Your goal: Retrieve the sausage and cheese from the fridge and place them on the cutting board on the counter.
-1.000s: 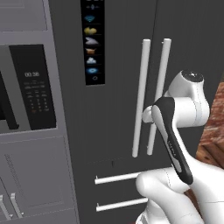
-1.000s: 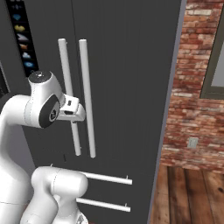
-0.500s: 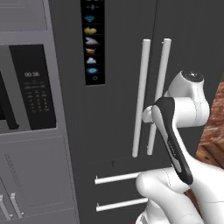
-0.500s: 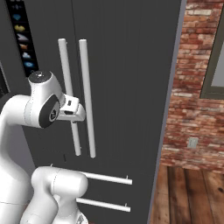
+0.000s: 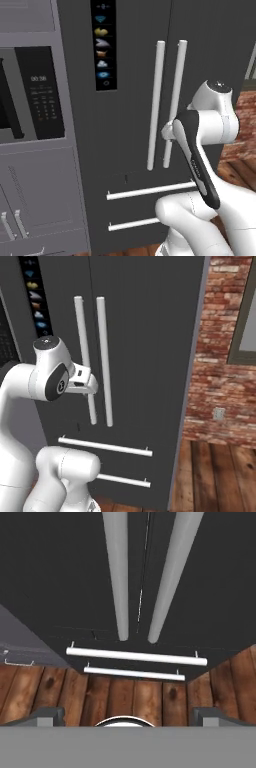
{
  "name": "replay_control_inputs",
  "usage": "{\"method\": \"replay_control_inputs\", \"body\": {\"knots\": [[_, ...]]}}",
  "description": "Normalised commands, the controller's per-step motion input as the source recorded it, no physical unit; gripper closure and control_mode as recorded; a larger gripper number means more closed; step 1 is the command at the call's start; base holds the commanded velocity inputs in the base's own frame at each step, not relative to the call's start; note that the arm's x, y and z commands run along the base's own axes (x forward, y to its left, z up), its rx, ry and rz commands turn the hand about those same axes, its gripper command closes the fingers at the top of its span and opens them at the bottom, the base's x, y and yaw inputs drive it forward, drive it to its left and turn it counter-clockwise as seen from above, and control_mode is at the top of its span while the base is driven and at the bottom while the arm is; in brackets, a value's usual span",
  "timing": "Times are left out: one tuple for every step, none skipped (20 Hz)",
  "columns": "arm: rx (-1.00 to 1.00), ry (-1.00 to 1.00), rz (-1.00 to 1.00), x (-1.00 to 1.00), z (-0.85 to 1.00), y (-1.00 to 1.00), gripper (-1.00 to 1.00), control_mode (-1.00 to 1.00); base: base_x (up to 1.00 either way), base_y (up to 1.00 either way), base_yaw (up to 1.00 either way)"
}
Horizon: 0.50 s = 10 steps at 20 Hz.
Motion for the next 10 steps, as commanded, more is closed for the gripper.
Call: {"method": "replay_control_inputs", "body": {"knots": [[0.0, 0.0, 0.0, 0.0, 0.0, 0.0, -1.0, 1.0, -0.82, 0.0, 0.0], [0.0, 0.0, 0.0, 0.0, 0.0, 0.0, -1.0, 1.0, -0.8, 0.0, 0.0], [0.0, 0.0, 0.0, 0.0, 0.0, 0.0, -1.0, 1.0, -0.77, 0.0, 0.0], [0.0, 0.0, 0.0, 0.0, 0.0, 0.0, -1.0, 1.0, -0.74, 0.0, 0.0], [0.0, 0.0, 0.0, 0.0, 0.0, 0.0, -1.0, 1.0, -0.57, 0.0, 0.0], [0.0, 0.0, 0.0, 0.0, 0.0, 0.0, -1.0, 1.0, -0.49, 0.0, 0.0], [0.0, 0.0, 0.0, 0.0, 0.0, 0.0, -1.0, 1.0, -0.37, 0.0, 0.0], [0.0, 0.0, 0.0, 0.0, 0.0, 0.0, -1.0, 1.0, -0.4, 0.0, 0.0], [0.0, 0.0, 0.0, 0.0, 0.0, 0.0, -1.0, 1.0, -0.46, 0.0, 0.0], [0.0, 0.0, 0.0, 0.0, 0.0, 0.0, -1.0, 1.0, -0.38, 0.0, 0.0]]}}
